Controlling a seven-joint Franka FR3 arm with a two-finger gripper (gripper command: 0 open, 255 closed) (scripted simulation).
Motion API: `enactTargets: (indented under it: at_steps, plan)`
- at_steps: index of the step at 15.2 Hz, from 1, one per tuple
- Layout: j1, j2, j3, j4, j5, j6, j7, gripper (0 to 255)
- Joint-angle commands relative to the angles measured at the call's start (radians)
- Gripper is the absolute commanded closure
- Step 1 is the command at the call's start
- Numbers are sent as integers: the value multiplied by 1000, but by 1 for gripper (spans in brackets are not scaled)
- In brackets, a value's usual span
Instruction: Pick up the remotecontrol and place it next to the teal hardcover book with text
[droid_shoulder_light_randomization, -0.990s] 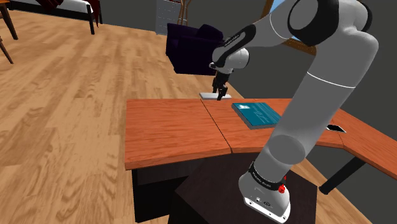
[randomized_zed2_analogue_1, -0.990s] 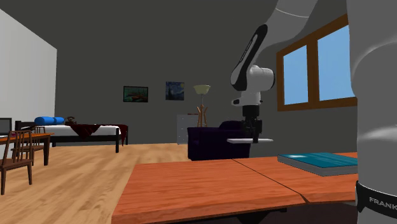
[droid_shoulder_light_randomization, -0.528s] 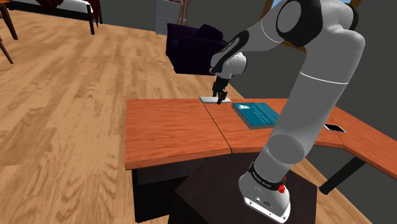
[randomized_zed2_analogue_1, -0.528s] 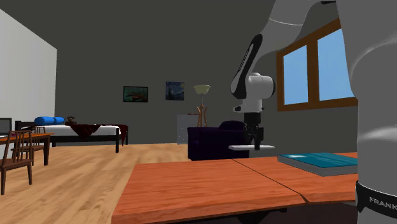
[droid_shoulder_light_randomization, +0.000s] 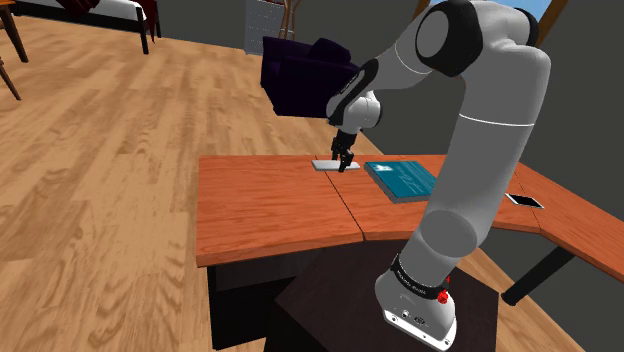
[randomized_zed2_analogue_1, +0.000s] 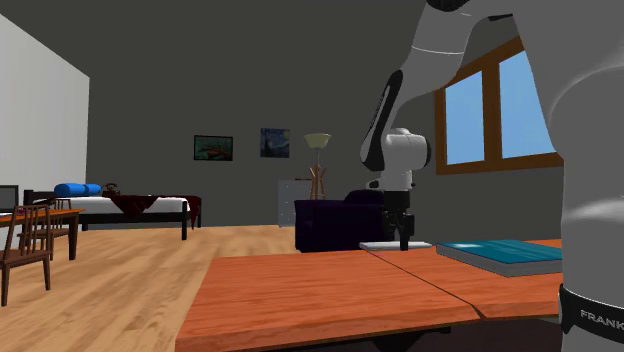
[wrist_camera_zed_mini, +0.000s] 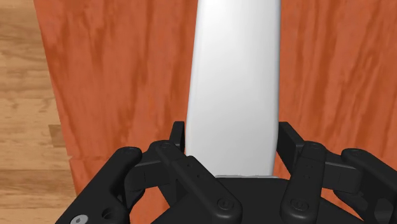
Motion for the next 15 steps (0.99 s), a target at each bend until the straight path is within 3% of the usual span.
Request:
enactTargets:
  at_steps: [1,10,11,15]
  plan:
    - [-7,27,10,-3,25,26,-18,255]
    - [-13,43,18,-4,40,41,-28,255]
    - [-13,43,18,-3,40,41,-28,0]
    - [-13,43,18,-4,40,41,-28,0]
